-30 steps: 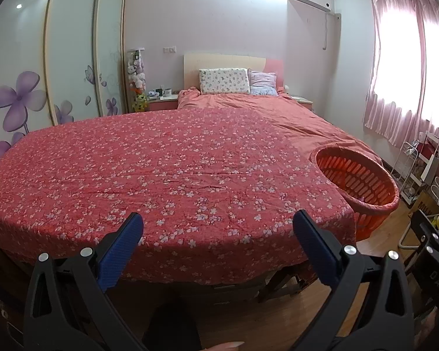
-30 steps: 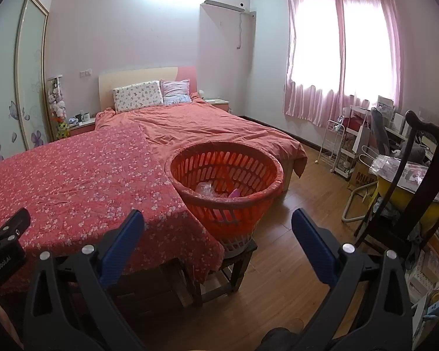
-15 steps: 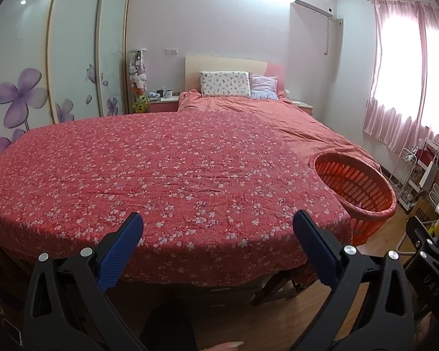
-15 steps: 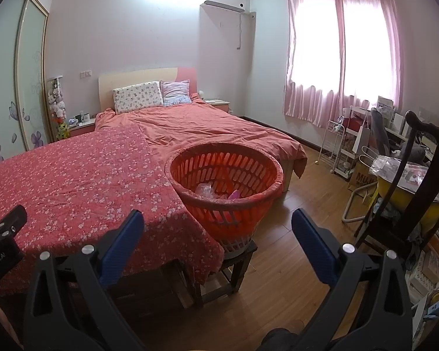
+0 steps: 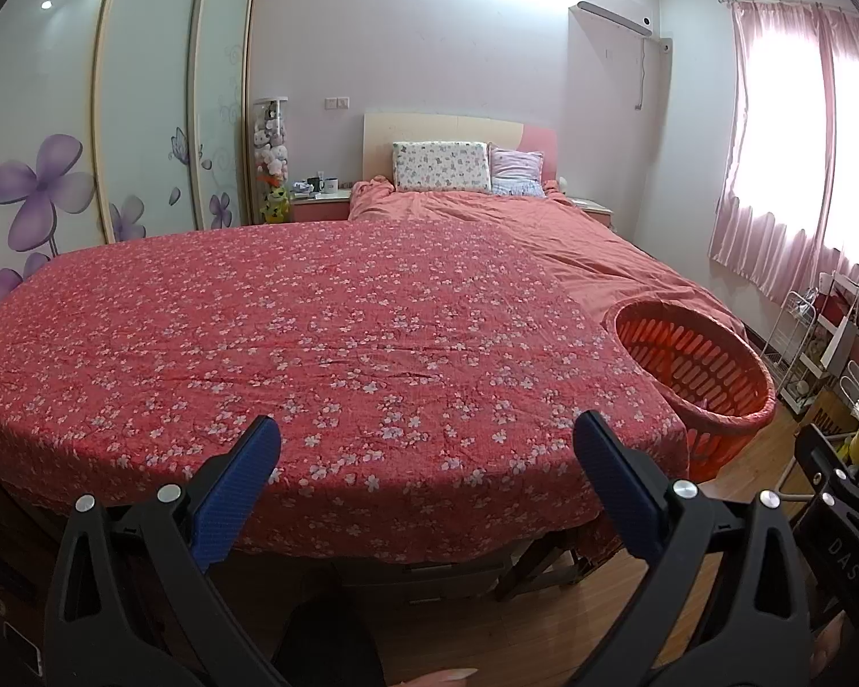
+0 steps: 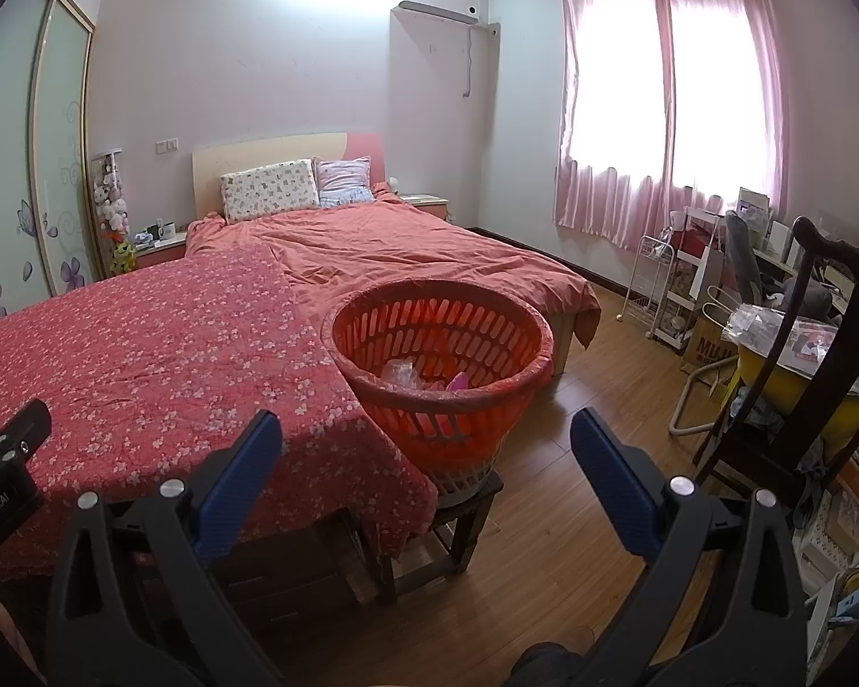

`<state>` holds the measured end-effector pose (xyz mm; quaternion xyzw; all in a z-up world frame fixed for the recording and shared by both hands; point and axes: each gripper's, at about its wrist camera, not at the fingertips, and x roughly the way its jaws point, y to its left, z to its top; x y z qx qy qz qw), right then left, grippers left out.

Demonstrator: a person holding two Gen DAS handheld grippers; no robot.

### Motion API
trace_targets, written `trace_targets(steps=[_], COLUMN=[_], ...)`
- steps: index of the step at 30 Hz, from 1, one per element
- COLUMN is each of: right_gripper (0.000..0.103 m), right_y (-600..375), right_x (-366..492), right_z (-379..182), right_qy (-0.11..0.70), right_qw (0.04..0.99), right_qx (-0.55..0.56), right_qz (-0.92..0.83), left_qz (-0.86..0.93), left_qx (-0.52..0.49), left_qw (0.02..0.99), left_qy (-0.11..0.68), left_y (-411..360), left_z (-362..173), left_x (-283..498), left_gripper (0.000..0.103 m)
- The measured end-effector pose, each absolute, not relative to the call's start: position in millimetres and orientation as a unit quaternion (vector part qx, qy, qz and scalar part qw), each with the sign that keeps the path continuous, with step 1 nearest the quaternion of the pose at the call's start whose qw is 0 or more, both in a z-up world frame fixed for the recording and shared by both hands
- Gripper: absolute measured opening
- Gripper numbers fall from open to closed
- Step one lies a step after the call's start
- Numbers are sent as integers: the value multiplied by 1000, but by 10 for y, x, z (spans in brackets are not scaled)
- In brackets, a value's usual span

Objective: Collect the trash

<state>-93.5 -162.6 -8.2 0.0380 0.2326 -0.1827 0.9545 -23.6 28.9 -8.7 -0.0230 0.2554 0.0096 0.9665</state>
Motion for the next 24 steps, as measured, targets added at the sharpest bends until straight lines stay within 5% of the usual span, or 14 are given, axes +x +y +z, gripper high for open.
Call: trace_targets(steps=[24], right_gripper=[99], right_y=[-1635], right_x=[-928], right_z=[-101], right_qy=[235], right_qw=[954], right_qx=[40], right_qz=[-184], left_qz=[11], left_qx=[-23], left_qw=[965], left_qy=[261], left_y=[286], left_z=[-116], left_x=[-223], left_gripper=[101])
